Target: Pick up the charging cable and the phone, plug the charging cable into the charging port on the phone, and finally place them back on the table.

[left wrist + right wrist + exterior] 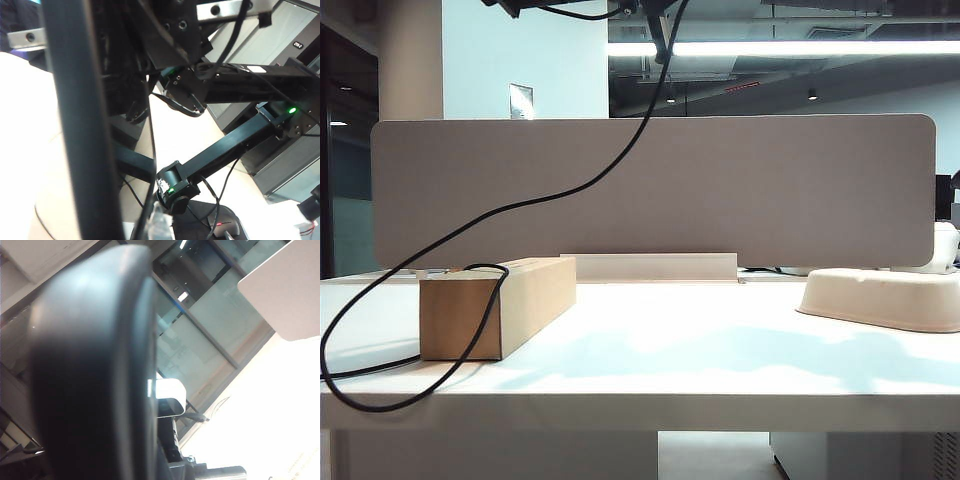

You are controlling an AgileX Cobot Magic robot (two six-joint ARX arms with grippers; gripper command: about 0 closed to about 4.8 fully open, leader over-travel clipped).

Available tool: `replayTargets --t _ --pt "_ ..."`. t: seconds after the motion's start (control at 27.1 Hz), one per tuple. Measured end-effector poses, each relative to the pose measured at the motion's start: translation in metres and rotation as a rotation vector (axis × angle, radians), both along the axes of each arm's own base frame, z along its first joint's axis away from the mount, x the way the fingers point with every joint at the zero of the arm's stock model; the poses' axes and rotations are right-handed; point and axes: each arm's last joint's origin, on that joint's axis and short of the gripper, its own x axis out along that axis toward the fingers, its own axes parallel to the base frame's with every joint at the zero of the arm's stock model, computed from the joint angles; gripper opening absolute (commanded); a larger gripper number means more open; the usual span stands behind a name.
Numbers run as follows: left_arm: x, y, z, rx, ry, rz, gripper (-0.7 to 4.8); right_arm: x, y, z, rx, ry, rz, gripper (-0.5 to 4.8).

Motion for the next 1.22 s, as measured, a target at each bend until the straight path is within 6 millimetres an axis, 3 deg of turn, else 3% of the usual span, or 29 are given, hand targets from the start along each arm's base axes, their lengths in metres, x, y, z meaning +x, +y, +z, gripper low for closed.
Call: replayTargets --t 0.04,0.22,0.33,0.55,0.66,0.7,0.74,0.77,0.96,1.07,1.22 --pt "0.001 0.001 -0.001 0.007 0.009 0.004 0.33 0.000 0.000 0.000 -0.002 -0.001 -0.006 -0.07" --pt "0.006 0.013 -0.007 0.048 0.021 0.050 0.40 0.003 0.002 -0.009 -0.033 0.005 -0.038 -0.07" --pt "0.011 0.023 -0.010 0.069 0.041 0.078 1.72 0.006 0.002 -0.012 -0.042 0.016 -0.062 -0.07" --pt "0.023 0.046 -0.015 0.096 0.092 0.137 1.81 0.021 0.003 -0.029 -0.059 0.084 -0.128 -0.07" --pt "0.029 0.062 -0.018 0.106 0.121 0.166 1.54 0.028 0.000 -0.036 -0.072 0.100 -0.178 -0.06" --pt "0.032 0.073 -0.021 0.121 0.143 0.193 1.06 0.033 -0.004 -0.044 -0.089 0.138 -0.212 -0.07" --pt "0.033 0.078 -0.022 0.126 0.147 0.204 0.23 0.036 -0.006 -0.048 -0.099 0.159 -0.228 -0.06" --pt "0.035 0.088 -0.024 0.134 0.151 0.226 -0.08 0.040 -0.010 -0.056 -0.123 0.203 -0.260 -0.06" --pt "0.028 0.105 -0.021 0.174 0.111 0.287 -0.06 0.049 -0.027 -0.078 -0.180 0.322 -0.344 -0.06" --pt "0.015 0.111 -0.011 0.245 0.013 0.367 -0.06 0.058 -0.040 -0.101 -0.200 0.447 -0.392 -0.06" --pt "0.000 0.116 -0.002 0.306 -0.048 0.404 -0.06 0.070 -0.042 -0.127 -0.218 0.550 -0.386 -0.06"
